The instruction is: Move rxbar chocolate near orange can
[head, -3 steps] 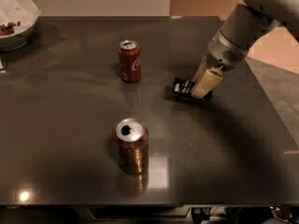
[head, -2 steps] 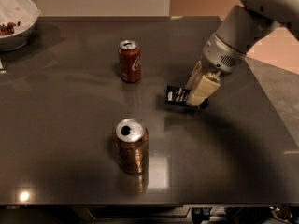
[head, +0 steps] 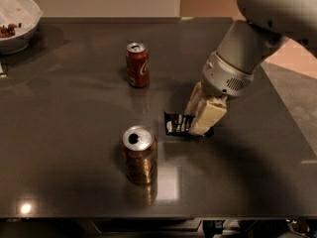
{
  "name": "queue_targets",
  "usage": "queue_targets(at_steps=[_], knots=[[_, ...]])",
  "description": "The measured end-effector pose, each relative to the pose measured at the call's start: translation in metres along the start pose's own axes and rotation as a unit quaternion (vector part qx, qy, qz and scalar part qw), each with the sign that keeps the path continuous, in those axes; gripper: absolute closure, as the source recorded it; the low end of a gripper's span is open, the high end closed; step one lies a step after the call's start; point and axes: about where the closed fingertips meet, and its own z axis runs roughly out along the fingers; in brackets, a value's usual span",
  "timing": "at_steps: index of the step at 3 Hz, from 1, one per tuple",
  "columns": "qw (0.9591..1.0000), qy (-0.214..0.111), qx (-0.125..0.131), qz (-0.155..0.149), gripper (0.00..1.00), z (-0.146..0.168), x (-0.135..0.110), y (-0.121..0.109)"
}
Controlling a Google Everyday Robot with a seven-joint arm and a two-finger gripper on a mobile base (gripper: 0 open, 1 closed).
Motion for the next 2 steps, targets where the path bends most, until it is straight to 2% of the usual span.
queue_targets(at_steps=[1,2], knots=[[0.9995,0.008,-0.010,-0.030,0.81,0.0128,-0.0074,0.0220],[0.9987,0.010,-0.014,-0.047,0.58,0.0189,-0.0115,0.0318]])
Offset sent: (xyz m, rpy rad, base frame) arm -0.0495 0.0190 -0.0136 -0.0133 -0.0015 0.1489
